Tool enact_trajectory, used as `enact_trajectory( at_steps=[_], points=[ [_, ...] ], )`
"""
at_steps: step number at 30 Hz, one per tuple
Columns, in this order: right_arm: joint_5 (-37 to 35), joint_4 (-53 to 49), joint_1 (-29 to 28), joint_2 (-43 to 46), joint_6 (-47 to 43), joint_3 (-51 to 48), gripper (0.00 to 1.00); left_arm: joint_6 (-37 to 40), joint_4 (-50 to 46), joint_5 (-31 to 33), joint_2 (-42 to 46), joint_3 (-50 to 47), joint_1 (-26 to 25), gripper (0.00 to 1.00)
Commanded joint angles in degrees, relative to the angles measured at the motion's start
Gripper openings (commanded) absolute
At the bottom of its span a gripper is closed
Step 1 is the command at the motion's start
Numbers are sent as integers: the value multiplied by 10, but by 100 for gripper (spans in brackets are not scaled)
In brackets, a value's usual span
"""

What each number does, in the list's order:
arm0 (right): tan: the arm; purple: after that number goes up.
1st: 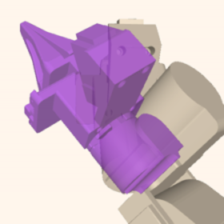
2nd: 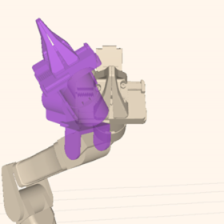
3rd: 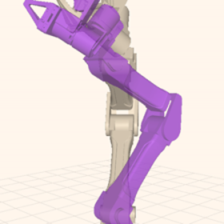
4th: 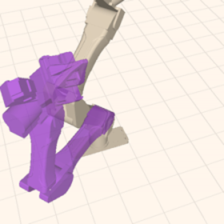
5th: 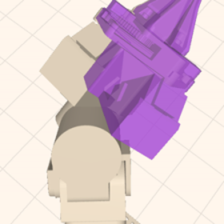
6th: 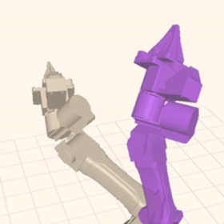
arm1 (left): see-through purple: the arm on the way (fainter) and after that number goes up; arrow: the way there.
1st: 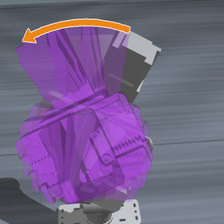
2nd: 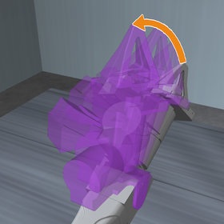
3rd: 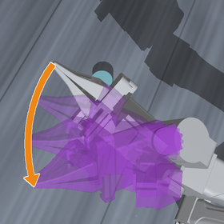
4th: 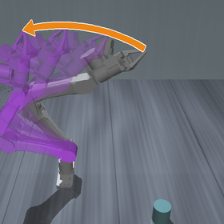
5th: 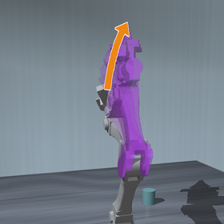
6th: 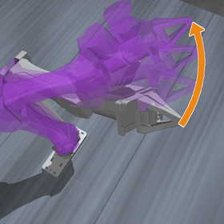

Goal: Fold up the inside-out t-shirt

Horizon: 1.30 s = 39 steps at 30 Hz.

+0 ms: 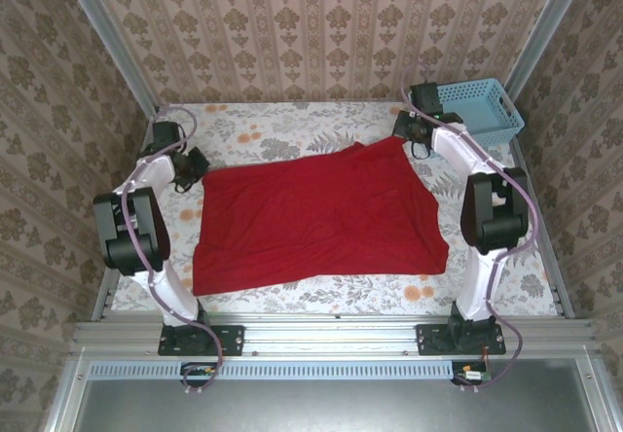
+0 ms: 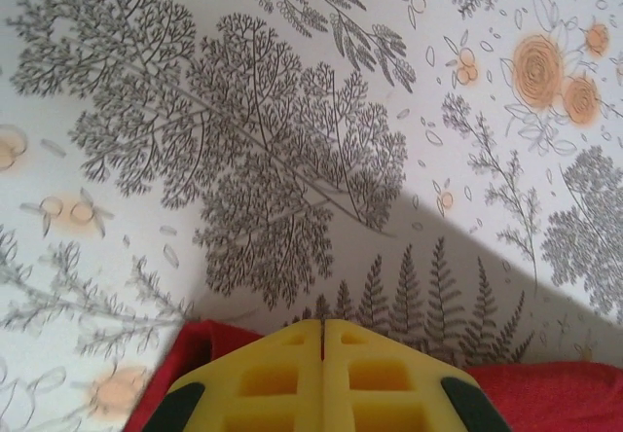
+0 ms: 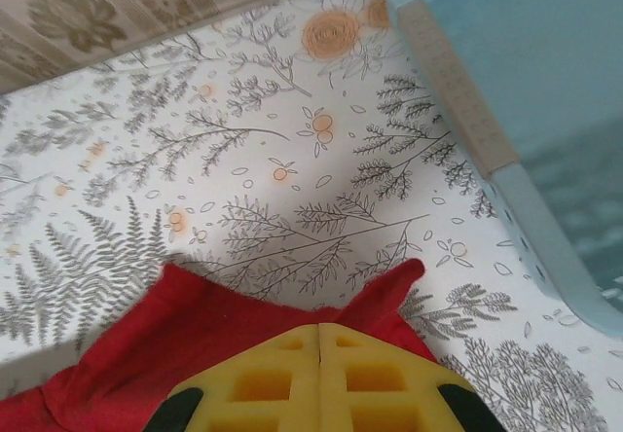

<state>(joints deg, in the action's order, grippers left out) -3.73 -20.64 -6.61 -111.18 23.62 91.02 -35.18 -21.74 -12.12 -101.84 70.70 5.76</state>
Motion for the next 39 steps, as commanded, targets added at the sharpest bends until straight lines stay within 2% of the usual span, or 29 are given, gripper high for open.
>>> enact_trajectory(
  at_steps=[1,11,21,30,39],
  points=[
    [-23,48,2,64,27,-59,0,-15,25,13,52,-38,5,0],
    [-55,78,2,270,85,-304,0,-22,55,50,206,-195,6,0],
    [-58,12,3,440,95,-448,0,-16,20,96,344,-319,10,0],
    [-31,-50,3,542,149,-550,0,-25,11,86,391,-399,14,0],
    [-5,-83,3,615,184,-628,0,-26,-11,116,421,-432,22,0]
  ],
)
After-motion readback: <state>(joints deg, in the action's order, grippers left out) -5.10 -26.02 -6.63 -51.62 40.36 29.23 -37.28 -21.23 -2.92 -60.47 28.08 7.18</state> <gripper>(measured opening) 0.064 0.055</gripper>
